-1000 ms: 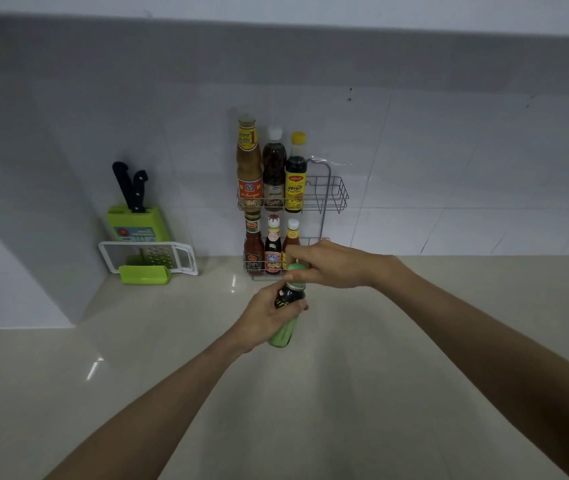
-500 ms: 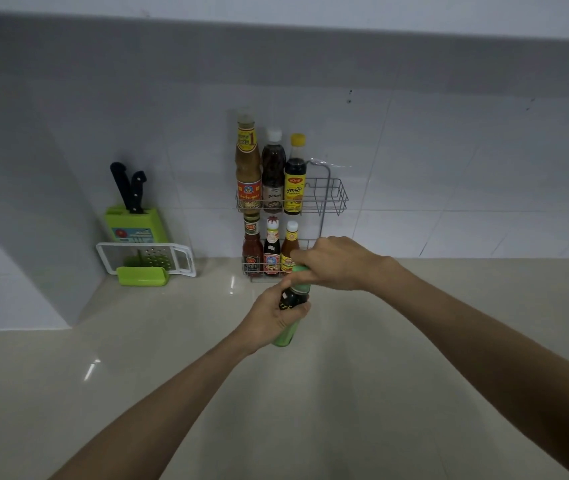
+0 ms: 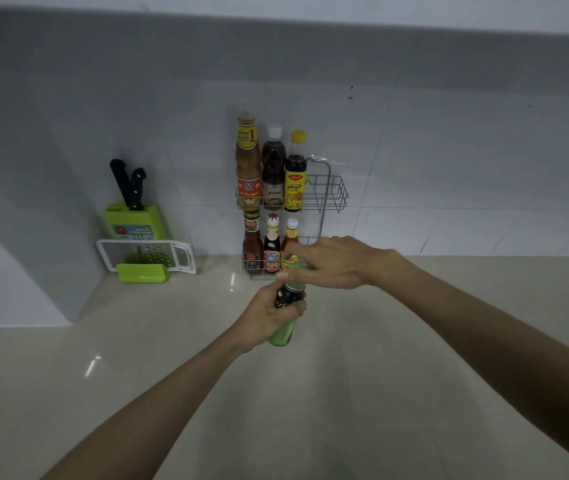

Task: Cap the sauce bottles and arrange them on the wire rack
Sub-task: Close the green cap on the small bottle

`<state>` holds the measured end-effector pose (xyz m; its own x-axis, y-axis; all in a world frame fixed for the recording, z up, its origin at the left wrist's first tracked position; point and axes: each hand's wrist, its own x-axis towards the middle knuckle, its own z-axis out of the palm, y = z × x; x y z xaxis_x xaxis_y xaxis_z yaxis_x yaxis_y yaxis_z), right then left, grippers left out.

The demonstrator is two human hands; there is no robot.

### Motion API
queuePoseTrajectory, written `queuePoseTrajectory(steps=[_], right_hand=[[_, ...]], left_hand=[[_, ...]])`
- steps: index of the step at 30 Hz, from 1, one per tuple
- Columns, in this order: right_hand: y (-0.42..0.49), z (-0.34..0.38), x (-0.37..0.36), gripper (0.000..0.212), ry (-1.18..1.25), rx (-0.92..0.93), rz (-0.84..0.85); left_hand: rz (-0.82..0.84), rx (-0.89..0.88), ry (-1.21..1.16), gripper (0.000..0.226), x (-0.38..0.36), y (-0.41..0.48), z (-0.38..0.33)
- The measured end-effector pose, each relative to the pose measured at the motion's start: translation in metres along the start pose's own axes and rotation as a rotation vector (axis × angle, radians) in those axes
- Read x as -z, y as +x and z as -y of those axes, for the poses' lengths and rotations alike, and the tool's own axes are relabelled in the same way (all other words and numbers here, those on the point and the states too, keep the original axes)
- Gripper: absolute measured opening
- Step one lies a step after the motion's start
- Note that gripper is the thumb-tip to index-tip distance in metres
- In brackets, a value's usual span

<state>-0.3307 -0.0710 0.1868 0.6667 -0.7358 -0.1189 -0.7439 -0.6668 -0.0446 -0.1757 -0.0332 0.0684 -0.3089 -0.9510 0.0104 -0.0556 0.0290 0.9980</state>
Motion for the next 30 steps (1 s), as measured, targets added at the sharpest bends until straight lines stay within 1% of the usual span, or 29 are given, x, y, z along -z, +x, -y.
queuePoseTrajectory(steps=[2,3,4,6,8,9,11,12,14,15,16,18,19,20,21,22,23,24,25,26,28,29,30], right_hand=[[-0.004,-0.004,0.003,0.038,0.007,0.121,-0.011],[-0.004,-0.004,0.001,0.035,-0.020,0.145,-0.047],[-0.004,-0.001,-0.003,0.037,-0.070,0.140,-0.097],[-0.002,0.007,-0.010,0.051,-0.210,0.046,-0.187],[-0.001,0.010,-0.012,0.061,-0.280,-0.021,-0.199],[-0.001,0.010,-0.008,0.060,-0.255,-0.030,-0.165],[-0.004,0.004,0.001,0.055,-0.050,-0.023,-0.022],[-0.006,-0.001,0.006,0.051,0.054,0.015,0.034],[-0.008,-0.005,0.007,0.037,0.119,0.111,0.043],[-0.008,-0.005,0.004,0.032,0.092,0.134,-0.005],[-0.006,-0.002,-0.001,0.033,0.029,0.127,-0.071],[-0.002,0.004,-0.008,0.047,-0.129,0.037,-0.163],[0.001,0.005,-0.010,0.056,-0.172,-0.002,-0.163],[0.002,0.004,-0.007,0.062,-0.163,-0.023,-0.127],[0.001,0.001,-0.003,0.063,-0.083,-0.030,-0.063],[-0.001,-0.003,0.002,0.059,0.052,-0.025,0.020],[-0.003,-0.008,0.007,0.050,0.169,0.009,0.084],[-0.005,-0.011,0.010,0.042,0.229,0.061,0.099],[-0.007,-0.011,0.008,0.035,0.235,0.099,0.069],[-0.007,-0.009,0.003,0.033,0.189,0.100,0.007],[-0.004,0.002,-0.009,0.048,-0.012,0.028,-0.149],[-0.003,0.006,-0.013,0.053,-0.084,-0.011,-0.194],[-0.001,0.008,-0.015,0.055,-0.101,-0.028,-0.210]], left_hand=[[0.023,-0.017,-0.021,0.013,0.003,-0.002,-0.004],[0.028,-0.025,-0.020,0.014,0.003,-0.002,-0.005],[0.027,-0.023,-0.015,0.015,0.002,-0.001,-0.006],[0.015,-0.002,-0.012,0.014,-0.004,-0.001,-0.004],[0.008,0.019,-0.021,0.013,-0.008,-0.002,-0.001],[0.010,0.021,-0.023,0.012,-0.007,-0.003,-0.001],[0.032,0.019,-0.031,0.009,-0.002,-0.005,-0.001],[0.041,0.012,-0.040,0.008,0.001,-0.005,-0.002],[0.049,0.000,-0.043,0.008,0.003,-0.004,-0.006],[0.040,-0.005,-0.030,0.008,0.001,-0.003,-0.007],[0.023,-0.004,-0.016,0.010,-0.002,-0.002,-0.008],[0.000,0.004,-0.008,0.011,-0.008,-0.002,-0.008],[0.002,0.004,-0.010,0.010,-0.010,-0.003,-0.006],[0.010,0.003,-0.012,0.010,-0.010,-0.004,-0.006],[0.024,0.004,-0.016,0.009,-0.009,-0.006,-0.005],[0.043,0.006,-0.026,0.008,-0.006,-0.007,-0.005],[0.061,0.003,-0.040,0.008,-0.003,-0.008,-0.006],[0.075,-0.003,-0.051,0.007,-0.001,-0.008,-0.007],[0.078,-0.005,-0.049,0.008,0.000,-0.008,-0.008],[0.069,-0.003,-0.037,0.009,-0.001,-0.008,-0.009],[0.034,0.004,-0.017,0.010,-0.006,-0.008,-0.010],[0.027,0.003,-0.015,0.010,-0.008,-0.008,-0.010],[0.031,-0.004,-0.014,0.009,-0.010,-0.008,-0.010]])
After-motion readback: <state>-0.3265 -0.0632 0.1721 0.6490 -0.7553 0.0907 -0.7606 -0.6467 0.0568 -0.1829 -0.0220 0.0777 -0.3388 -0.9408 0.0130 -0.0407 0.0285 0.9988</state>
